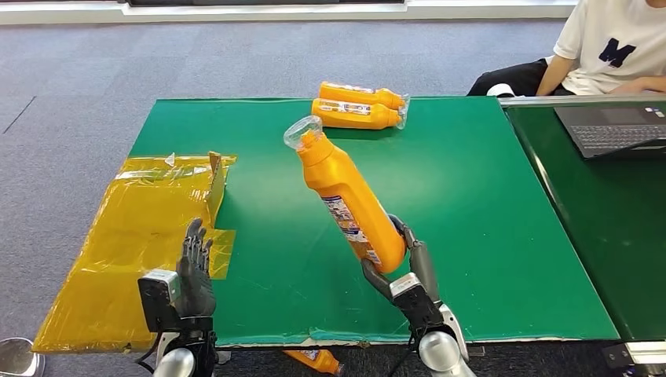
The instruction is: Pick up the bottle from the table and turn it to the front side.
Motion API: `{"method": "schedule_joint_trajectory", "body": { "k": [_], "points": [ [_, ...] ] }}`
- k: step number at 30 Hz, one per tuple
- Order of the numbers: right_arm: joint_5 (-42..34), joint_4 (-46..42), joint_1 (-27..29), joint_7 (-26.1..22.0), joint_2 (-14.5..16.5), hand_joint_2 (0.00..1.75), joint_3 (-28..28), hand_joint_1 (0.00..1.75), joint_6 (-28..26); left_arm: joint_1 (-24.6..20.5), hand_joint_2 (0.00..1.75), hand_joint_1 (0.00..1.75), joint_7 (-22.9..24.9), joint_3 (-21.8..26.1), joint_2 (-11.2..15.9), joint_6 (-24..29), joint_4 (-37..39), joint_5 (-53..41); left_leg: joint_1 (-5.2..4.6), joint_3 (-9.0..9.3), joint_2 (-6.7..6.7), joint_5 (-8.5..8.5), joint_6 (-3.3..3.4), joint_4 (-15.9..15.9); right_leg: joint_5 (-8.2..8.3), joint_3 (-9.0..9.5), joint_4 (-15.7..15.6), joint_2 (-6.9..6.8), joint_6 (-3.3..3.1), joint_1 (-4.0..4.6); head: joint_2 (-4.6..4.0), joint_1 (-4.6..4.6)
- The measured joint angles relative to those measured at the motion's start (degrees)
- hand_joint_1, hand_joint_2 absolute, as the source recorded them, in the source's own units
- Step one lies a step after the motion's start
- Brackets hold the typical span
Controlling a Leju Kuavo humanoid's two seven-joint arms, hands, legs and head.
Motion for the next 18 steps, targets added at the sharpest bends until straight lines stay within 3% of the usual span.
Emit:
{"method": "schedule_joint_trajectory", "body": {
  "k": [18],
  "points": [
    [-2.3,2.7,-3.4,-3.4,2.1,1.75,0.1,1.75,4.7,-8.5,1.75,0.0,4.8,-13.4,2.5,-12.4,5.0,-6.8,0.0,0.0,0.0,0.01,0.0,0.0,0.01,0.02,0.0,0.0,0.01,0.0,0.0,0.0]
  ]
}}
